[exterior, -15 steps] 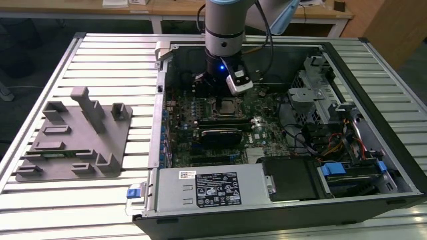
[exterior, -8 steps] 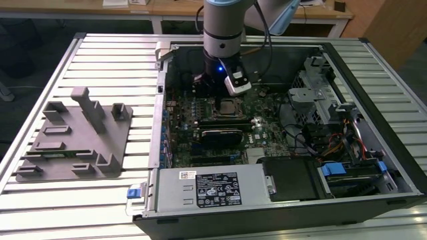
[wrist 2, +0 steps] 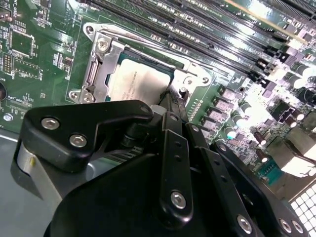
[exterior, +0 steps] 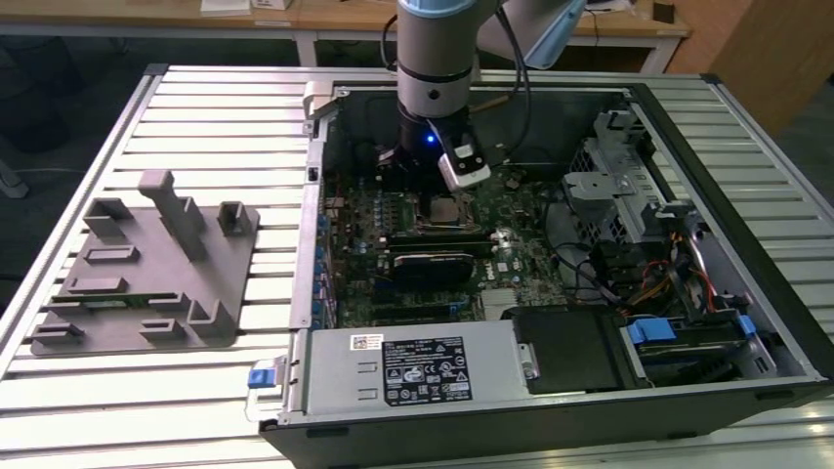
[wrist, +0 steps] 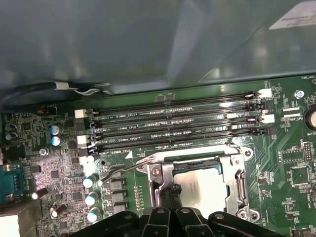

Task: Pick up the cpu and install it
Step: 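Close the cpu cover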

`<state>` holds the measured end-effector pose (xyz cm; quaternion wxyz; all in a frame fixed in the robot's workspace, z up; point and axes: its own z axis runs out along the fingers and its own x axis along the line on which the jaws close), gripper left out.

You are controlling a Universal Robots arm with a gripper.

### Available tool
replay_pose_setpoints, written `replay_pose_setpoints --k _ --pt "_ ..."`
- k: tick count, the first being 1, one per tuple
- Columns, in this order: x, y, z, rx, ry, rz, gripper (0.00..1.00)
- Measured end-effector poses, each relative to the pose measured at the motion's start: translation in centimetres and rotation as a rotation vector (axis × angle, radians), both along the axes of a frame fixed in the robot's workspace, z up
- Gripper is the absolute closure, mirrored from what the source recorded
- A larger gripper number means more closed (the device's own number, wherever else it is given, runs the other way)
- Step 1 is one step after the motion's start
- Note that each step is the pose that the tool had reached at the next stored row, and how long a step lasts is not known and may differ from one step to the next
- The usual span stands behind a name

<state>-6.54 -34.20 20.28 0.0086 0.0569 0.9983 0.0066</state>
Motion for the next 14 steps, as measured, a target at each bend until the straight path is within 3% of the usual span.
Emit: replay_pose_setpoints --k 14 --pt "-0.02 -0.04 -0.31 -0.0002 0.0002 0.139 0.89"
